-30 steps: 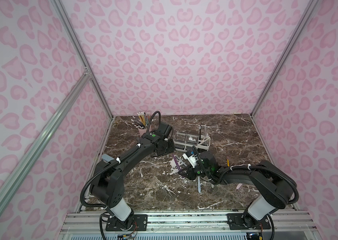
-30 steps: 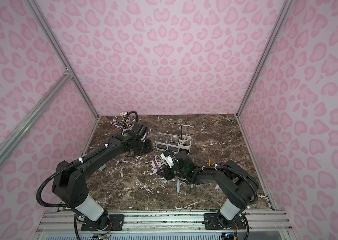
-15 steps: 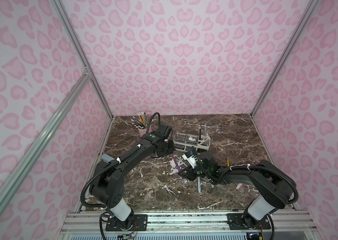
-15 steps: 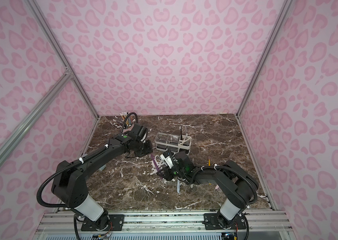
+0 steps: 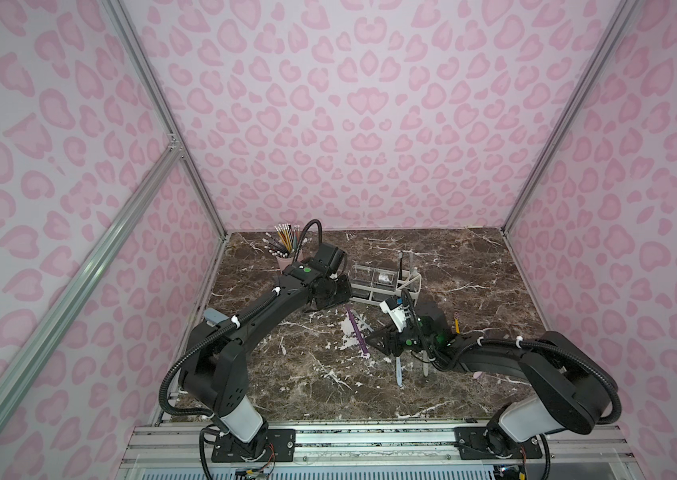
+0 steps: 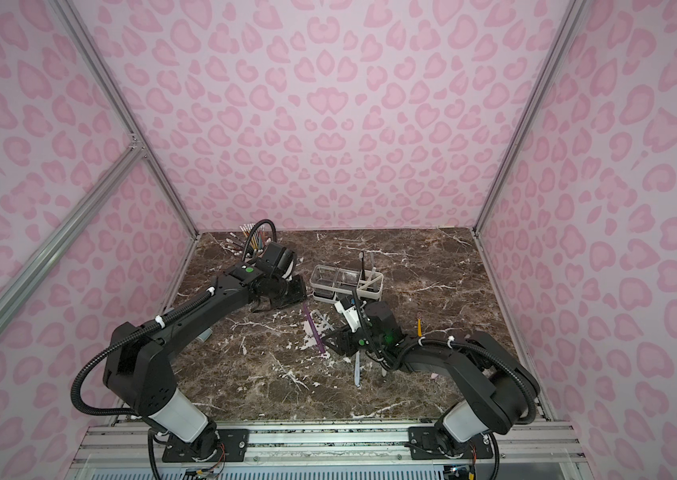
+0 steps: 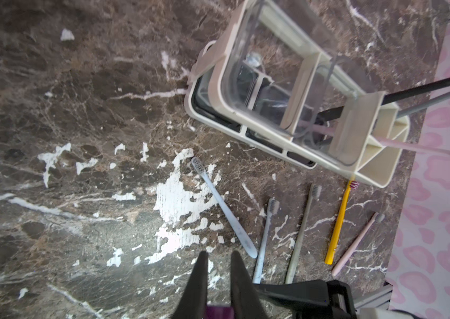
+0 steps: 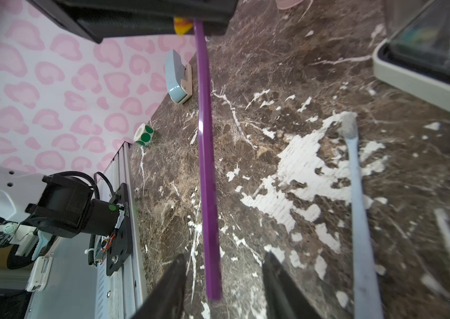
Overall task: Place the toothbrush into the toothbrush holder
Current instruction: Pick up the toothbrush from the center of the board.
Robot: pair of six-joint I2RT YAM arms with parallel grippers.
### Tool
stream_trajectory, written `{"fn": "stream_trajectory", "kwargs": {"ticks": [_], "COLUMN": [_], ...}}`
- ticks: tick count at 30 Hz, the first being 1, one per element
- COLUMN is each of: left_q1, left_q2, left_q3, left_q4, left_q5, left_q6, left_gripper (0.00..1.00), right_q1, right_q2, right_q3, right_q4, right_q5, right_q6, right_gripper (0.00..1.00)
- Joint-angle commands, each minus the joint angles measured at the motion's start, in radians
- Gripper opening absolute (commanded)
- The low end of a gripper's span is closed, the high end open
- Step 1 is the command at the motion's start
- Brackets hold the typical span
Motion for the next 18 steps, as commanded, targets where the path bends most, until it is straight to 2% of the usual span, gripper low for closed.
{"fn": "stream_trajectory", "kwargs": {"ticks": [1, 4, 8, 15, 18], "left_q1": [0.000, -0.004, -0.022, -0.109, -0.159], "left_q2": [-0.007, -0.012, -0.013, 0.020, 0.034], "left_q3": [0.056, 0.118, 0.212, 0.345, 0.369], "left_q4": [0.009, 0.023, 0.069, 0.189, 0.258], "left_q5": [-0.085, -0.141, -0.195, -0.363, -0.458], "left_q6": [0.016, 0.020, 0.030, 0.089, 0.125], "left_gripper": [0.01, 0.01, 0.01, 0.01, 0.01], "right_q1": [-0.051, -0.093, -0.133, -0.212, -0.262], "right_q2": [-0.089, -0.196, -0.331, -0.595, -0.664], "right_q3": [-0.054, -0.113, -0.182, -0.281, -0.323], "right_q4": [0.106, 0.120, 0.126, -0.002, -0.011], "right_q5": [0.019, 0.071, 0.168, 0.536, 0.603], "right_q6": [0.028, 0.027, 0.028, 0.076, 0.127], "right_gripper": [0.61, 0.70, 0.76, 0.89, 0.92]}}
